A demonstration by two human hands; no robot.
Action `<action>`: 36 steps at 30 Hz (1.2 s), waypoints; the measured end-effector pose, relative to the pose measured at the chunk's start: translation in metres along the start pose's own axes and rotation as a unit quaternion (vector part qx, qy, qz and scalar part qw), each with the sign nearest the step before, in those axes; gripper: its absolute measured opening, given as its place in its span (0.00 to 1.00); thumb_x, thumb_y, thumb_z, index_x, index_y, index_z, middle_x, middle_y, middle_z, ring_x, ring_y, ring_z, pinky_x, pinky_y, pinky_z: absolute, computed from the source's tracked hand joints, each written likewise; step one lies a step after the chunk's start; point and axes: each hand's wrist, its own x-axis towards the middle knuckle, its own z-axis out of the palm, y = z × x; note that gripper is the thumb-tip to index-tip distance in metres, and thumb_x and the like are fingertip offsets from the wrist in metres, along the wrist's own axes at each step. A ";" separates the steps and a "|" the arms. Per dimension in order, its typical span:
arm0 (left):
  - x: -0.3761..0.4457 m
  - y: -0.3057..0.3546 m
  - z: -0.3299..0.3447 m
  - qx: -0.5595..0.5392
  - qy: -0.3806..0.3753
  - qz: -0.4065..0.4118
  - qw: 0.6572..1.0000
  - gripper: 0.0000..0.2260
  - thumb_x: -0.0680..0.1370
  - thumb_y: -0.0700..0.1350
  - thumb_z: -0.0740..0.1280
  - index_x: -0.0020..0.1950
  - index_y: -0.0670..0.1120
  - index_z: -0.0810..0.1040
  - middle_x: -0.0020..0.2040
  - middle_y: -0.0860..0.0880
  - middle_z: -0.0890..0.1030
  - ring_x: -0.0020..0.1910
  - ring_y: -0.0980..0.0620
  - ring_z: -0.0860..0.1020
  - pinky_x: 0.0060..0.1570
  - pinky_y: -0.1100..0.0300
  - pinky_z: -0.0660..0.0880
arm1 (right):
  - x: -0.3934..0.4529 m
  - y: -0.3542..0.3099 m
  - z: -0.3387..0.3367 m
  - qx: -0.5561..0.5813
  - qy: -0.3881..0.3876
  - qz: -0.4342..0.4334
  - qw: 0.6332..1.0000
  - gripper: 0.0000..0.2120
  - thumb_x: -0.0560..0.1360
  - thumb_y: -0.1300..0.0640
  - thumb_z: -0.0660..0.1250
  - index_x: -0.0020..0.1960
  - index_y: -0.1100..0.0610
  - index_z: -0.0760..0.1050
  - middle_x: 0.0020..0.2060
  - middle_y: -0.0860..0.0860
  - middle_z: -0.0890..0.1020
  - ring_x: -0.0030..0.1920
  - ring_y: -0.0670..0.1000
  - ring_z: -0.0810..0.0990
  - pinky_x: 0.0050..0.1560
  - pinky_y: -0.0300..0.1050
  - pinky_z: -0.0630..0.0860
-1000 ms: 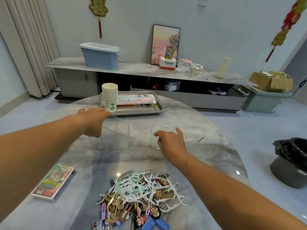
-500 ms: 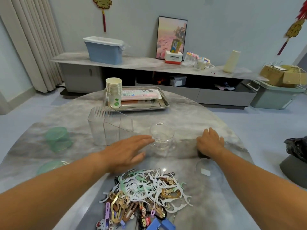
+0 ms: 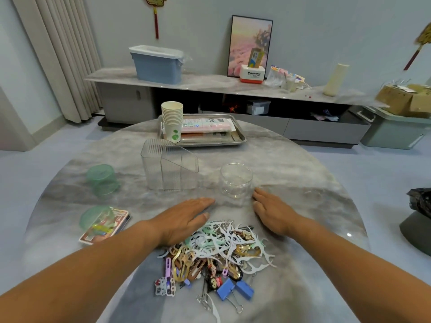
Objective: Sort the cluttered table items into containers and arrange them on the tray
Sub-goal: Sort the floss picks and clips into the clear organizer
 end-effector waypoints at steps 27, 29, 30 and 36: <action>-0.144 0.036 0.060 -0.053 0.266 -0.101 0.957 0.24 0.84 0.58 0.48 0.78 0.57 0.66 0.76 0.58 0.69 0.73 0.62 0.64 0.74 0.60 0.59 | -0.161 -0.084 0.070 0.153 0.184 -0.019 0.971 0.31 0.82 0.37 0.45 0.81 0.49 0.58 0.80 0.45 0.61 0.79 0.43 0.54 0.80 0.47 0.50; -0.150 0.042 0.071 -0.070 0.291 -0.143 0.943 0.21 0.85 0.55 0.49 0.78 0.55 0.67 0.76 0.57 0.70 0.75 0.59 0.64 0.77 0.58 0.57 | -0.174 -0.086 0.082 0.181 0.195 0.042 0.963 0.34 0.81 0.35 0.43 0.82 0.49 0.57 0.80 0.46 0.60 0.80 0.44 0.54 0.81 0.48 0.50; -0.150 0.045 0.077 -0.067 0.293 -0.156 0.941 0.21 0.86 0.54 0.49 0.78 0.55 0.66 0.76 0.57 0.69 0.76 0.59 0.63 0.78 0.59 0.53 | -0.177 -0.088 0.088 0.188 0.195 0.064 0.961 0.35 0.81 0.34 0.41 0.82 0.49 0.55 0.81 0.46 0.59 0.80 0.44 0.53 0.81 0.48 0.49; -0.124 0.069 0.085 -0.094 0.302 -0.177 0.932 0.23 0.85 0.56 0.47 0.79 0.56 0.63 0.78 0.57 0.66 0.77 0.60 0.59 0.79 0.60 0.48 | -0.154 -0.118 0.097 0.230 0.213 0.098 0.944 0.29 0.84 0.40 0.46 0.81 0.50 0.58 0.80 0.47 0.62 0.79 0.45 0.55 0.80 0.45 0.47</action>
